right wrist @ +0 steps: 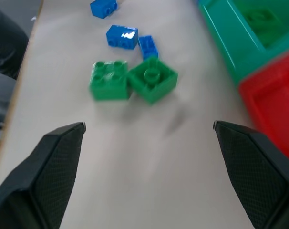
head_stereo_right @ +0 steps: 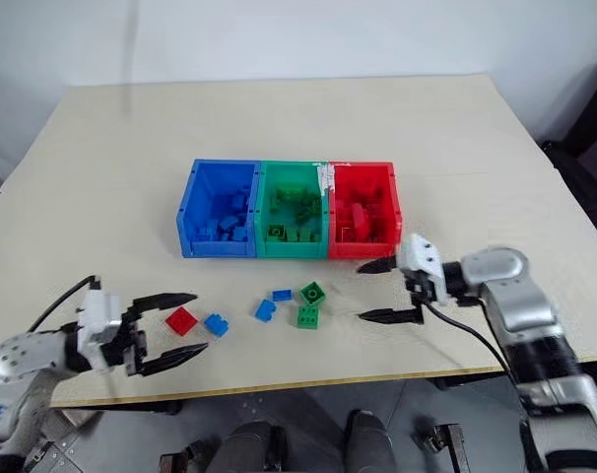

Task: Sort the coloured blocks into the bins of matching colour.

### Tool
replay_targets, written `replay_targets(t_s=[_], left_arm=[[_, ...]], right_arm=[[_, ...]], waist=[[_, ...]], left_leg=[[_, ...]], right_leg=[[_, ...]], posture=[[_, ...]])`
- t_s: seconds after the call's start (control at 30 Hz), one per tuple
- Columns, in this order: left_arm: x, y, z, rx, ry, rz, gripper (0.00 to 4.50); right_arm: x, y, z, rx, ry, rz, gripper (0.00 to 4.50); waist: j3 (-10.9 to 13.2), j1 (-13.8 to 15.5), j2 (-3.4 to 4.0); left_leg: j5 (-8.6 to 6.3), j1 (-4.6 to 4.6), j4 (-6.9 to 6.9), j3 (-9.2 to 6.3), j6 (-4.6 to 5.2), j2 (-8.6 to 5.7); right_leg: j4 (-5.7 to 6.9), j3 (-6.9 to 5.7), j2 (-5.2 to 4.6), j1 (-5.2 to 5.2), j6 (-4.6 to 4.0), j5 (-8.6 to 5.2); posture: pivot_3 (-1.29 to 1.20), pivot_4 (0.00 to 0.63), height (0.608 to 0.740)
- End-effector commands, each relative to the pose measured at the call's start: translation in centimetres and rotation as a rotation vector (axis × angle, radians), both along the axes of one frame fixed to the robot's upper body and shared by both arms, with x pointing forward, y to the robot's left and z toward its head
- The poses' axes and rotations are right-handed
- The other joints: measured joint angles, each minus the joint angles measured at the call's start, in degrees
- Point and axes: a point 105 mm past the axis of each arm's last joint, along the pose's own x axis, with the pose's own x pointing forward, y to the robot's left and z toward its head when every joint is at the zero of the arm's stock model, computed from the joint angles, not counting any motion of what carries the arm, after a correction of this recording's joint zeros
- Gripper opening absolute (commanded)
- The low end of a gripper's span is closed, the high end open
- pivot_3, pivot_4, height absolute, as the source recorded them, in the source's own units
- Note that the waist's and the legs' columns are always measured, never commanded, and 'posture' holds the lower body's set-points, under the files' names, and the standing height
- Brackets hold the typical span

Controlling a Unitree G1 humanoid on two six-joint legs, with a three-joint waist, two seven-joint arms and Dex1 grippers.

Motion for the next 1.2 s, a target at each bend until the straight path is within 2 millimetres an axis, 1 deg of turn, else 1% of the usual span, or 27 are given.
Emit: replay_targets(t_s=[0.03, 0.13, 0.23, 0.37, 0.5, 0.53, 0.57, 0.63, 0.7, 0.73, 0.8, 0.83, 0.9, 0.97, 1.03, 1.1, 1.2], left_arm=[[-0.6, 0.3, 1.2, -0.01, -0.059, 0.019, 4.45], [-0.9, 0.2, 1.2, -0.014, -0.065, 0.041, 4.45], [-1.2, -0.1, 1.2, -0.022, -0.072, 0.051, 4.45], [-1.3, -0.2, 1.2, -0.029, -0.074, 0.061, 4.45], [-1.3, -0.3, 1.3, -0.032, -0.077, 0.061, 4.45], [-1.3, -0.3, 1.3, -0.032, -0.078, 0.061, 4.5], [-1.3, -0.3, 1.4, -0.033, -0.079, 0.062, 4.5], [-1.3, -0.2, 1.4, -0.034, -0.08, 0.066, 4.5], [-1.3, -0.2, 1.4, -0.036, -0.081, 0.069, 4.5], [-1.3, -0.2, 1.4, -0.038, -0.082, 0.071, 4.5], [-1.3, -0.3, 1.3, -0.043, -0.085, 0.075, 4.5], [-1.2, -0.3, 1.4, -0.048, -0.088, 0.078, 4.5], [-1.1, -0.4, 1.5, -0.063, -0.097, 0.087, 4.5], [-1.0, -0.3, 1.6, -0.079, -0.108, 0.106, 4.5], [-0.8, -0.1, 1.9, -0.102, -0.119, 0.135, 4.5], [-0.6, 0.3, 2.2, -0.128, -0.133, 0.174, 4.5], [-0.4, 1.1, 2.5, -0.164, -0.143, 0.236, 4.5]], right_arm=[[0.6, 1.4, -0.6, -0.044, -0.045, 0.072, 4.5], [1.3, 3.0, -1.3, -0.054, -0.065, 0.117, 4.5], [2.0, 4.1, -1.8, -0.065, -0.089, 0.141, 4.5], [2.7, 5.1, -2.1, -0.067, -0.106, 0.163, 4.5], [2.5, 5.8, -2.3, -0.053, -0.091, 0.2, 4.5], [2.3, 5.9, -2.2, -0.044, -0.085, 0.211, 4.12], [2.0, 6.0, -2.2, -0.031, -0.08, 0.23, 3.9], [1.7, 6.1, -2.0, -0.008, -0.067, 0.25, 3.25], [1.5, 6.0, -2.0, -0.003, -0.068, 0.252, 2.57], [1.5, 5.8, -2.0, -0.003, -0.066, 0.247, 2.15], [1.6, 5.6, -1.9, -0.001, -0.076, 0.231, 1.55], [1.7, 5.4, -1.8, 0.004, -0.078, 0.221, 1.45], [1.6, 5.0, -1.0, 0.047, -0.076, 0.202, 1.46], [1.5, 4.8, 0.4, 0.113, -0.064, 0.171, 1.46], [1.4, 4.6, 1.8, 0.166, -0.059, 0.142, 1.46], [1.7, 4.8, 3.7, 0.245, -0.046, 0.091, 1.46], [3.5, 5.6, 6.9, 0.358, -0.076, -0.028, 1.46]], waist=[[0.0, 0.1, 0.0], [0.0, -0.4, 0.01], [0.0, -0.7, 0.02], [0.0, -0.7, 0.02], [0.0, -0.8, 0.03], [0.0, -0.8, 0.03], [0.0, -0.8, 0.03], [0.0, -0.8, 0.03], [0.0, -0.8, 0.03], [0.0, -0.8, 0.03], [0.0, -0.8, 0.04], [0.0, -0.8, 0.04], [0.0, -0.7, 0.04], [0.0, -0.6, 0.04], [0.0, -0.6, 0.06], [0.0, -0.6, 0.07], [0.0, -0.8, 0.07]], left_leg=[[0.0, -0.01, 0.0, -0.02, 0.0, -0.01], [-0.02, 0.0, -0.02, 0.0, -0.03, 0.02], [-0.02, -0.01, -0.02, -0.01, -0.04, 0.03], [-0.02, 0.0, -0.01, -0.02, -0.04, 0.05], [-0.02, 0.02, 0.0, -0.01, -0.05, 0.07], [-0.02, 0.02, 0.0, -0.01, -0.05, 0.08], [-0.02, 0.02, 0.0, -0.02, -0.05, 0.08], [-0.02, 0.02, 0.0, -0.01, -0.06, 0.08], [-0.02, 0.02, 0.0, -0.03, -0.06, 0.08], [-0.02, 0.02, 0.0, -0.03, -0.05, 0.07], [-0.03, 0.02, 0.0, -0.03, -0.06, 0.08], [-0.03, 0.02, 0.0, -0.03, -0.06, 0.08], [-0.03, 0.02, 0.0, -0.04, -0.07, 0.08], [-0.03, 0.01, 0.0, -0.05, -0.07, 0.08], [-0.03, 0.01, 0.0, -0.06, -0.07, 0.08], [-0.04, 0.02, 0.0, -0.06, -0.08, 0.1], [-0.05, 0.02, 0.01, -0.06, -0.11, 0.13]], right_leg=[[0.0, -0.01, 0.0, -0.01, 0.0, 0.0], [0.0, -0.05, 0.02, -0.01, -0.03, -0.02], [0.04, -0.13, 0.02, -0.02, -0.06, -0.03], [0.07, -0.2, 0.03, -0.01, -0.07, -0.04], [0.08, -0.21, 0.03, 0.0, -0.08, -0.04], [0.09, -0.22, 0.03, 0.0, -0.1, -0.05], [0.1, -0.22, 0.03, 0.0, -0.11, -0.05], [0.1, -0.23, 0.03, -0.01, -0.11, -0.06], [0.12, -0.23, 0.03, -0.01, -0.11, -0.06], [0.12, -0.23, 0.03, -0.01, -0.11, -0.06], [0.12, -0.23, 0.03, -0.01, -0.11, -0.06], [0.12, -0.24, 0.03, -0.01, -0.12, -0.06], [0.12, -0.24, 0.03, -0.01, -0.12, -0.06], [0.12, -0.25, 0.02, -0.01, -0.12, -0.06], [0.12, -0.25, 0.02, -0.01, -0.12, -0.06], [0.12, -0.26, 0.02, -0.01, -0.12, -0.06], [0.15, -0.28, 0.03, -0.02, -0.14, -0.07]], posture=[[0.0, 0.15, 0.74], [0.0, 0.15, 0.74], [0.0, 0.15, 0.74], [0.0, 0.15, 0.74], [0.0, 0.15, 0.74], [0.0, 0.15, 0.74], [0.0, 0.15, 0.74], [0.0, 0.15, 0.74], [0.0, 0.15, 0.74], [0.0, 0.15, 0.74], [0.0, 0.15, 0.74], [0.0, 0.15, 0.74], [0.0, 0.15, 0.74], [0.0, 0.15, 0.74], [0.0, 0.15, 0.74], [0.0, 0.15, 0.74], [0.0, 0.15, 0.74]])
